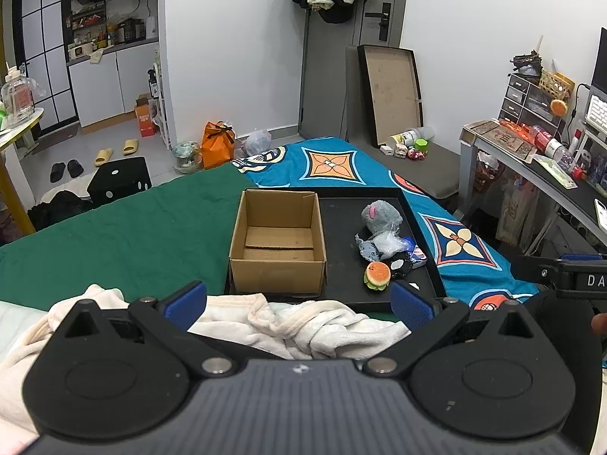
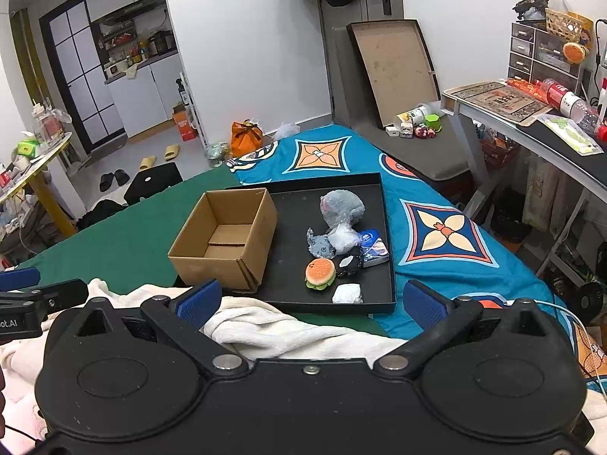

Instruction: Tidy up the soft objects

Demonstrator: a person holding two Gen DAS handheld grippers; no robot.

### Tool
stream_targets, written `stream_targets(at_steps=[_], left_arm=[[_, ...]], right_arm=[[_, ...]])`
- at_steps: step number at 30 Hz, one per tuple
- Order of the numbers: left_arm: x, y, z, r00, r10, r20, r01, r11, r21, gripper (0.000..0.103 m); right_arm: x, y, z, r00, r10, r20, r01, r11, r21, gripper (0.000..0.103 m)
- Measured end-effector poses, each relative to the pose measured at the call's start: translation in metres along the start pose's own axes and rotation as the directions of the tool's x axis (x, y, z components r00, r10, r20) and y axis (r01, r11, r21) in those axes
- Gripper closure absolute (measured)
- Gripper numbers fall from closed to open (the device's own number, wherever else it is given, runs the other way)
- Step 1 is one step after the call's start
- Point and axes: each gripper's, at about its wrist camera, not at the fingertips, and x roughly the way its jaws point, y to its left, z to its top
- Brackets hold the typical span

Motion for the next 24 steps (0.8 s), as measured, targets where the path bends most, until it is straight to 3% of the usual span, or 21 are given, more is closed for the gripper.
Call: stream_targets(at_steps=[24], left_arm=[[-0.0019,-0.0024,0.0004,1.0,0.0,0.001,0.0,1.0,-0.004,0.001]], right_arm=[[-0.0009,0.0043,0.0015,1.0,-0.023,0.001,0.023,0.999,-0.022,0.0]])
